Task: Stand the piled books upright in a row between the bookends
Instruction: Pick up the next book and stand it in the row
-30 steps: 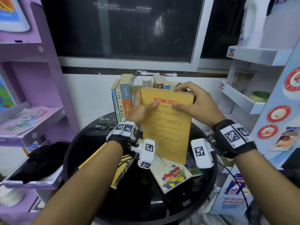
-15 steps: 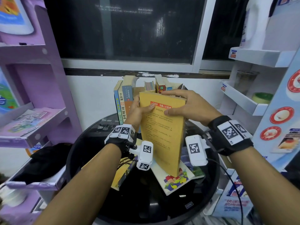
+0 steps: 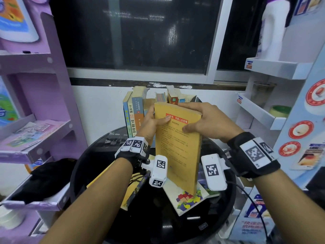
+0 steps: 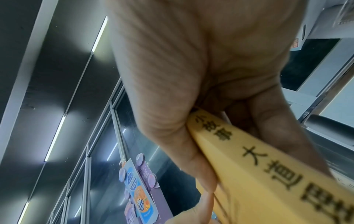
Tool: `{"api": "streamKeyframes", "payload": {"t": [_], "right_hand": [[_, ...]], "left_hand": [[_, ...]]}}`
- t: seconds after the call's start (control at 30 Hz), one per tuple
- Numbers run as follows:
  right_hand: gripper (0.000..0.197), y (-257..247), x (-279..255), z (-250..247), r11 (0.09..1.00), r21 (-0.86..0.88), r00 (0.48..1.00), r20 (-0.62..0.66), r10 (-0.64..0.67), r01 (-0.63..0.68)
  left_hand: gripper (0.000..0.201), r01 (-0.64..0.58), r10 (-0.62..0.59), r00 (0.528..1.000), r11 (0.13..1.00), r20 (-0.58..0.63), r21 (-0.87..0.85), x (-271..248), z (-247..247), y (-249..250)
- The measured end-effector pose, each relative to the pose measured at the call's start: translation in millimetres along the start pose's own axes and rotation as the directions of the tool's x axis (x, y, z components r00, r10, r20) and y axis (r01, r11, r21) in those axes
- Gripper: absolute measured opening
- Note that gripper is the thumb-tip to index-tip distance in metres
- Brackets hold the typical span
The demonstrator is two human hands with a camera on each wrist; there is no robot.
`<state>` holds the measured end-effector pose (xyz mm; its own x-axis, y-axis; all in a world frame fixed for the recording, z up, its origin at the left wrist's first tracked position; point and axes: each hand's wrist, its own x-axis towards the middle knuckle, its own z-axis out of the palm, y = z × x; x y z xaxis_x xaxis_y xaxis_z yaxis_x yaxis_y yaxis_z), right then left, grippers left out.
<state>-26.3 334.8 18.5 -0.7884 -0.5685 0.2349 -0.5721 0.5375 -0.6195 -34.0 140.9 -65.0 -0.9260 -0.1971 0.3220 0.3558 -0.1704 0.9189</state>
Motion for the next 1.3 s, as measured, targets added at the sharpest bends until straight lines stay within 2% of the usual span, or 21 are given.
{"api": "streamKeyframes", "payload": {"t": [0.3, 0.47, 0.53, 0.7, 0.83, 0.93, 1.1, 1.3], "right_hand": [[0.068, 0, -2, -2, 1.0, 0.024, 0.998, -0.054, 0.013, -0.012], [0.065, -1, -9, -11, 0.998, 0.055, 0.995, -0.092, 0.037, -0.032], [0.064, 0, -13, -17, 0.997, 0.056, 0.993, -0.106, 0.049, -0.043], [0.062, 5, -23, -39, 0.993, 0.075, 0.986, -0.137, 0.096, -0.086], [0.061, 13, -32, -59, 0.989, 0.08, 0.977, -0.162, 0.14, -0.128], [0.062, 21, -34, -68, 0.984, 0.079, 0.966, -0.196, 0.169, -0.157], [0.063, 35, -28, -75, 0.98, 0.064, 0.948, -0.245, 0.2, -0.19], [0.064, 48, -14, -72, 0.982, 0.06, 0.937, -0.293, 0.19, -0.18]], "left_hand": [[0.051, 0.029, -0.03, 0.999, 0.994, 0.01, 0.105, 2, 4, 11], [0.062, -0.005, -0.005, 0.999, 0.979, 0.053, 0.202, 6, 10, 15], [0.064, -0.036, 0.029, 0.999, 0.972, 0.035, 0.234, 9, 13, 16], [0.055, -0.154, 0.167, 0.986, 0.938, -0.015, 0.31, 18, 22, 20], [0.052, -0.262, 0.289, 0.957, 0.805, 0.034, 0.532, 32, 30, 26], [0.051, -0.312, 0.33, 0.938, 0.676, 0.104, 0.667, 42, 36, 31], [0.051, -0.332, 0.294, 0.927, 0.358, 0.232, 0.873, 63, 46, 37], [0.052, -0.319, 0.23, 0.931, 0.136, 0.283, 0.938, 95, 52, 30]]}}
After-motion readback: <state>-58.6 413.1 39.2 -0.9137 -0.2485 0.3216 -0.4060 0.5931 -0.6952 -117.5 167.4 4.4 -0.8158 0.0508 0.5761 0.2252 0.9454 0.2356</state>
